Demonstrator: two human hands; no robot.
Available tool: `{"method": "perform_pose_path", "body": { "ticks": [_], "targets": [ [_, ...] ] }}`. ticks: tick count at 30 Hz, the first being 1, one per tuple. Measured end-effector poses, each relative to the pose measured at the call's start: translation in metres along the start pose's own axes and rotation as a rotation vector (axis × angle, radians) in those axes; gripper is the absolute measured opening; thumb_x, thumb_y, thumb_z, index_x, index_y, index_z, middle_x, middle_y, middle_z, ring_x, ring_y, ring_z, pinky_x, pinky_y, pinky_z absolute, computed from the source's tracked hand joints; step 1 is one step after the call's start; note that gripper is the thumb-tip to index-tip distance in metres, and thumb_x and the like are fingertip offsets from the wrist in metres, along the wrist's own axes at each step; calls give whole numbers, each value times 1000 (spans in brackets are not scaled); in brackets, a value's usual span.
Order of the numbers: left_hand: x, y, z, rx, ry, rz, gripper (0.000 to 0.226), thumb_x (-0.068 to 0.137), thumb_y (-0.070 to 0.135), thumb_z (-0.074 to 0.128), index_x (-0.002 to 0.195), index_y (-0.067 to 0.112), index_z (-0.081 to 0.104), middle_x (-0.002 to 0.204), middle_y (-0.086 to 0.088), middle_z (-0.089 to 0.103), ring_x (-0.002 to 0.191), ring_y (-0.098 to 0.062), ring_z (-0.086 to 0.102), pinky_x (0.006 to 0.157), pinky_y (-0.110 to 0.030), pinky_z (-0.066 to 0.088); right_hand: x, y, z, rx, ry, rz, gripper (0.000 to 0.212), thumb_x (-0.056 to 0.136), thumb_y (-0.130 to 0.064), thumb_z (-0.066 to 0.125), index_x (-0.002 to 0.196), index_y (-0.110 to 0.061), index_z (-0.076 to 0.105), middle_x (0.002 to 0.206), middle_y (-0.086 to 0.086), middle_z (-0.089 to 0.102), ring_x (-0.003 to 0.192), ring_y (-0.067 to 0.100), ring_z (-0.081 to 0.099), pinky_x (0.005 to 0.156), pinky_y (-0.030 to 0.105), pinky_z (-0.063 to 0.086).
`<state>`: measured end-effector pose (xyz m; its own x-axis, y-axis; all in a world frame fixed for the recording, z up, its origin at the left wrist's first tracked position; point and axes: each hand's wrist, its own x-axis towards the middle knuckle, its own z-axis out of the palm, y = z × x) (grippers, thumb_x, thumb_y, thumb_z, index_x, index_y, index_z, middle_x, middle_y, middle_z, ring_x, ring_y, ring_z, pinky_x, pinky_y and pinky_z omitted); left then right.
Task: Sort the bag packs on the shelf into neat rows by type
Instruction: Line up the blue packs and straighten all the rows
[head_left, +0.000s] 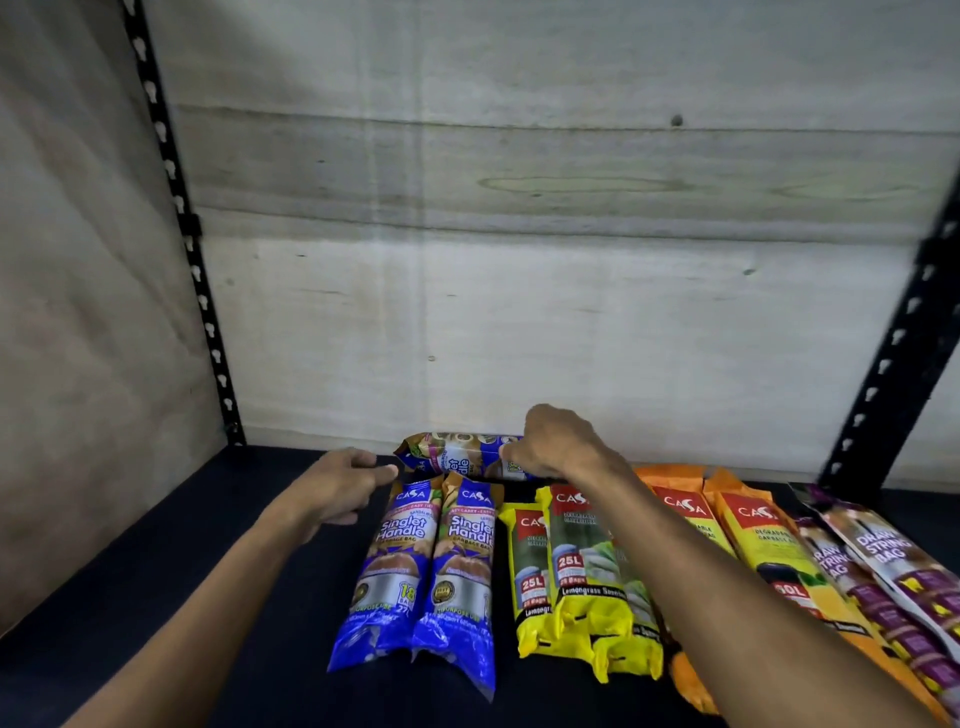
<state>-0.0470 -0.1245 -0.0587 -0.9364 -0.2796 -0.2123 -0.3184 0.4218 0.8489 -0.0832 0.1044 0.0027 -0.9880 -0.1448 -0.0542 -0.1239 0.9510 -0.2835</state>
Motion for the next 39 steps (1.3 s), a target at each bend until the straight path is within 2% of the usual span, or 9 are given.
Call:
{"method": "perform_pose_path", "body": {
  "ticks": [3, 7, 12, 18, 22, 25, 29, 34, 39],
  "targets": [
    [21, 13, 1, 44, 18, 36, 49, 92, 32, 65, 136, 17, 50, 116, -10, 62, 102, -19, 59, 76, -32, 51, 24, 16, -5, -59, -48, 7, 28, 93, -30, 63, 108, -6, 60, 108, 11, 67, 88, 24, 62, 52, 26, 39],
    [51, 24, 5, 148, 5, 75, 49, 89, 24, 68, 135, 18, 52, 130, -10, 61, 106, -20, 56, 73, -30, 50, 48, 24, 2, -132, -133, -25, 47, 90, -36, 67, 124, -6, 56, 123, 10, 64, 110, 26, 62, 72, 30, 47],
    [76, 32, 14, 334, -83, 157, 45, 83, 15, 72, 126, 14, 59, 124, -7, 66, 107, -19, 60, 75, -26, 49, 72, 24, 20, -160, -221, -88, 63, 84, -42, 73, 132, -10, 51, 129, 10, 60, 112, 26, 59, 74, 31, 45],
    [90, 25, 23, 438, -8, 268, 40, 82, 16, 73, 121, 18, 64, 121, -2, 68, 100, -14, 58, 82, -26, 46, 83, 21, 30, -223, -189, -135, 58, 84, -34, 76, 131, -8, 52, 128, 12, 61, 112, 27, 61, 75, 30, 47],
    [91, 22, 26, 428, 59, 316, 32, 87, 20, 71, 119, 18, 66, 116, -1, 70, 89, -9, 58, 64, -18, 43, 89, 25, 35, -233, -147, -153, 53, 84, -27, 76, 128, -8, 54, 128, 13, 61, 112, 27, 62, 74, 30, 48],
    [89, 22, 26, 376, 102, 344, 29, 89, 20, 70, 117, 15, 68, 111, -3, 72, 78, -6, 60, 57, -13, 41, 89, 27, 34, -211, -106, -158, 51, 84, -28, 76, 127, -9, 56, 125, 12, 63, 110, 27, 62, 73, 29, 46],
    [80, 35, 19, 225, 214, 416, 27, 89, 22, 70, 114, 15, 71, 107, -3, 74, 91, -11, 67, 78, -23, 54, 83, 29, 26, -157, -59, -152, 45, 89, -30, 70, 127, -9, 56, 126, 12, 63, 109, 27, 61, 73, 29, 44],
    [58, 63, 8, 43, 352, 543, 25, 93, 22, 64, 117, 16, 69, 104, 4, 69, 94, -8, 62, 74, -13, 47, 58, 24, 1, 21, 48, -177, 47, 92, -34, 66, 132, -14, 52, 132, 10, 59, 114, 26, 58, 83, 33, 50],
    [42, 74, 1, -229, 433, 496, 27, 92, 23, 64, 118, 17, 69, 117, -4, 67, 102, -17, 64, 79, -25, 53, 23, 14, -13, 210, 119, -203, 39, 91, -35, 67, 123, -14, 59, 126, 6, 63, 108, 20, 61, 78, 31, 52]
  ]
}}
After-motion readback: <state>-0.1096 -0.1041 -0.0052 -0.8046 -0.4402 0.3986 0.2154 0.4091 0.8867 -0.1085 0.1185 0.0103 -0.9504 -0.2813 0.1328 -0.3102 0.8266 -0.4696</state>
